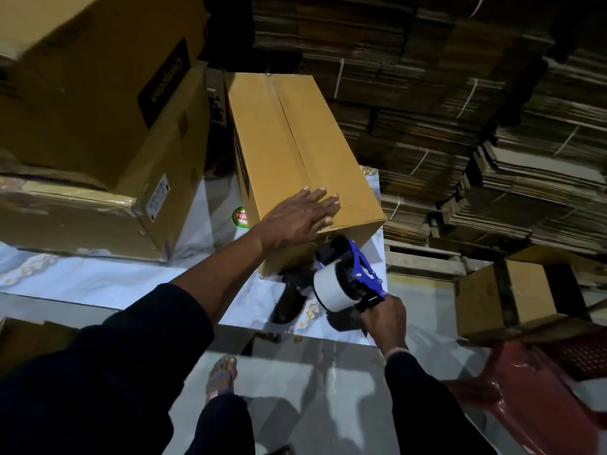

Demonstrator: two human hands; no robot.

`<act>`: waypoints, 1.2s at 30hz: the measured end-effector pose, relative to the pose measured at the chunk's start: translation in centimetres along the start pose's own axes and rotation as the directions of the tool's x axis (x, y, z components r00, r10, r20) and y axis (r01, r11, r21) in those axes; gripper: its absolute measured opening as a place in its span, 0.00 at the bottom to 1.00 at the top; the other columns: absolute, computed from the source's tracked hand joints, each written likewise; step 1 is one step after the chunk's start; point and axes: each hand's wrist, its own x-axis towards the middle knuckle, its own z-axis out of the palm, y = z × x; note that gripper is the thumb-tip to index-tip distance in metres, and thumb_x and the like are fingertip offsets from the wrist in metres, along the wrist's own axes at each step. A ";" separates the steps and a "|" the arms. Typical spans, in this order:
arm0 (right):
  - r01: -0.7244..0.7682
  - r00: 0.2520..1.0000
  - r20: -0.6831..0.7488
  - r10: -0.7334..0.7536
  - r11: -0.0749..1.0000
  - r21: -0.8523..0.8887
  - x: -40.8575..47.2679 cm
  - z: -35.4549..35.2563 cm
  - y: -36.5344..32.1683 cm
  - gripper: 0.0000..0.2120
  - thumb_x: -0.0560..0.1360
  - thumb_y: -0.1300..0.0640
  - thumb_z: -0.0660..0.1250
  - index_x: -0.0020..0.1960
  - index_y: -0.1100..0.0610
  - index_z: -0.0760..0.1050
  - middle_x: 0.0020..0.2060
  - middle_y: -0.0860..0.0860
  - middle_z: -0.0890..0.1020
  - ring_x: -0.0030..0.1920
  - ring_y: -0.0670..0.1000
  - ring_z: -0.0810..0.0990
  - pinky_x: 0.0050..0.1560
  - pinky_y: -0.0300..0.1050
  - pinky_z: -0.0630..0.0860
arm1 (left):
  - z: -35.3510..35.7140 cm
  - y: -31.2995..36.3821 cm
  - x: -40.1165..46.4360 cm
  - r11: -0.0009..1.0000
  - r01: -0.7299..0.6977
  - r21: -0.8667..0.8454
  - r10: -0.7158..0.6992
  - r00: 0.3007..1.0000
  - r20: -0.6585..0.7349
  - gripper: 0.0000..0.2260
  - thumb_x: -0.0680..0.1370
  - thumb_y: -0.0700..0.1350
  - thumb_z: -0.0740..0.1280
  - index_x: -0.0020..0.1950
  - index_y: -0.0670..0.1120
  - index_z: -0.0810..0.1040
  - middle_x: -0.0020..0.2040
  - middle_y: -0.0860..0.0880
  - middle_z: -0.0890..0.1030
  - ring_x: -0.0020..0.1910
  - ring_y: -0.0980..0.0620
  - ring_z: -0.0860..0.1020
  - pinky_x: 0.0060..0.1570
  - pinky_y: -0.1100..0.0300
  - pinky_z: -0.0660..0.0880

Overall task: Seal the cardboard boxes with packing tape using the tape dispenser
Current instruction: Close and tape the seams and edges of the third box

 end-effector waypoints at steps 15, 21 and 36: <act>-0.061 0.982 0.157 -0.102 0.620 0.782 -1.1 -6.9 -3.7 0.17 0.80 0.64 0.69 0.37 0.55 0.66 0.27 0.52 0.64 0.27 0.50 0.59 0.29 0.41 0.58 | 1.5 3.4 -0.3 0.935 0.154 0.320 -0.157 0.987 -0.017 0.31 0.88 0.59 0.49 0.85 0.45 0.43 0.85 0.46 0.43 0.84 0.44 0.41 0.82 0.44 0.44; -0.131 0.972 0.214 -0.092 0.541 0.830 -1.6 -7.5 -5.1 0.22 0.80 0.65 0.68 0.32 0.51 0.67 0.28 0.52 0.60 0.27 0.50 0.56 0.28 0.40 0.54 | 2.0 5.4 -0.3 0.899 0.273 0.342 -0.268 0.961 -0.064 0.38 0.85 0.64 0.51 0.85 0.43 0.39 0.85 0.43 0.41 0.84 0.41 0.40 0.82 0.43 0.44; -0.203 0.950 0.299 -0.088 0.553 0.808 9.6 -10.1 -15.3 0.16 0.78 0.65 0.71 0.34 0.53 0.78 0.24 0.49 0.68 0.25 0.49 0.62 0.29 0.44 0.58 | 1.4 2.2 -0.8 0.919 0.328 0.221 -0.287 0.937 -0.199 0.41 0.83 0.70 0.42 0.84 0.40 0.53 0.85 0.40 0.50 0.84 0.40 0.44 0.80 0.36 0.45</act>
